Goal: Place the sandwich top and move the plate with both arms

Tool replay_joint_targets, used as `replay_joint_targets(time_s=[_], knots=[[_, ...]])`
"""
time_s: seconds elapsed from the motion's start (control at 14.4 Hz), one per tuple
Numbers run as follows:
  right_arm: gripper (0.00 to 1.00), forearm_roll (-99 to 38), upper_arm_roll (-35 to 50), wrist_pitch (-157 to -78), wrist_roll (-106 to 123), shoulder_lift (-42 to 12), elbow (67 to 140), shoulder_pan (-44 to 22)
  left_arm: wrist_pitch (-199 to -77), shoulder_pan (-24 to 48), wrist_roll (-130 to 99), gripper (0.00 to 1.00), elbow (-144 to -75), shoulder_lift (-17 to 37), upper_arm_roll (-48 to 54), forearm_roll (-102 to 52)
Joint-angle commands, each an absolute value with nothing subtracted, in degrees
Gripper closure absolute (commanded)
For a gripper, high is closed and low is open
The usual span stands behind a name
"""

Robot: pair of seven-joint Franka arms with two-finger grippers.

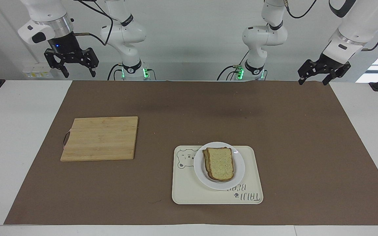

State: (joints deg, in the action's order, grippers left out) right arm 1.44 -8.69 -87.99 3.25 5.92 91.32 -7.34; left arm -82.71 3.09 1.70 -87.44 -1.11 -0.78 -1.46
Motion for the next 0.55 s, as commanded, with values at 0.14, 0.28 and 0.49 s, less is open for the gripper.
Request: replay_joint_targets(time_s=[0.14,0.28,0.49], knots=[[0.0,0.97,-8.53,-88.59,4.39,6.24,91.85,-7.03,-82.09,2.99,2.99,0.0,-88.42,-2.46,-0.79,-0.7],[0.0,0.97,-8.53,-88.59,4.39,6.24,91.85,-7.03,-81.92,3.34,2.99,0.0,-88.42,-2.46,-0.7,-0.62],[0.0,0.97,-8.53,-88.59,4.39,6.24,91.85,-7.03,-81.21,3.52,2.73,0.0,-88.5,-2.55,-0.7,-0.62]])
